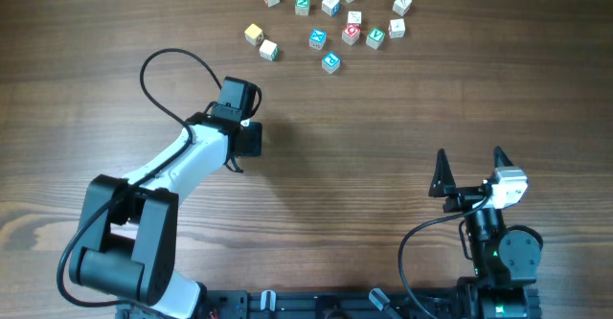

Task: Form a tower
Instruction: 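Carry the leaf block to open table front-left and set it down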

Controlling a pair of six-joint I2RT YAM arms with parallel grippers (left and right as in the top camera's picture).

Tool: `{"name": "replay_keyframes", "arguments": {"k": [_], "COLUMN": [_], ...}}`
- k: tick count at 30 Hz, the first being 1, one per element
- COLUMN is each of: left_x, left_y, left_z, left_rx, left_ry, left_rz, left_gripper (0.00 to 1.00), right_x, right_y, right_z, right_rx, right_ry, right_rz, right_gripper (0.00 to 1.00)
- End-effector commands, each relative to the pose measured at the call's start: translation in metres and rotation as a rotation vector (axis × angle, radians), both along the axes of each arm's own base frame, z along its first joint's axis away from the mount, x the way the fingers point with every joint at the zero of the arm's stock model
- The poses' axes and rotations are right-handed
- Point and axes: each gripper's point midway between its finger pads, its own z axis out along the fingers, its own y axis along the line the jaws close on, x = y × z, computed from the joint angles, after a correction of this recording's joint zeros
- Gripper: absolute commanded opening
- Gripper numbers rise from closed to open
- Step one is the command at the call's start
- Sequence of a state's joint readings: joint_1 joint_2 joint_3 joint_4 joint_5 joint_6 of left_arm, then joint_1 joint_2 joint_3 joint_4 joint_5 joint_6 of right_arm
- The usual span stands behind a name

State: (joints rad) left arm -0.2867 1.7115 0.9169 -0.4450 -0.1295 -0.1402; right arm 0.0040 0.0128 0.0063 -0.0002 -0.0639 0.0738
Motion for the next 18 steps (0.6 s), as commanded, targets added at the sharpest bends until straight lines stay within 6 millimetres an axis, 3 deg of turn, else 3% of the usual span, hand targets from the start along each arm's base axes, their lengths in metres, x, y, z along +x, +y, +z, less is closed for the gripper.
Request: {"name": "replay_keyframes", "arguments": {"k": [1,9,14,18], "left_x": [-0.0017,-0.0016,-0.0020,-0.0024], "left_y": [0.0014,0.0013,0.0013,0.0016], "left_z": [0.0042,0.0043,0.0041,0.0040], "left_rx": [0.003,0.002,-0.013,-0.018], "left_ry": [-0.006,-0.006,-0.006,-0.004], "left_rz": [-0.010,-0.009,0.031,0.047], "left_gripper": [0.41,0.41,0.35,0.37], "right_x": [-0.0006,-0.0006,-0.0006,-0.0006], "right_y": [0.0019,0.0019,0.0019,0.0019], "right_z": [0.0019,0.0019,0.0019,0.0019], "right_rx": [0.007,0.007,0.007,0.007], "right_ry": [-0.009,-0.009,-0.009,-0.009], "right_rz": [0.009,0.009,0.009,0.009], "right_gripper": [1.00,1.00,1.00,1.00]}}
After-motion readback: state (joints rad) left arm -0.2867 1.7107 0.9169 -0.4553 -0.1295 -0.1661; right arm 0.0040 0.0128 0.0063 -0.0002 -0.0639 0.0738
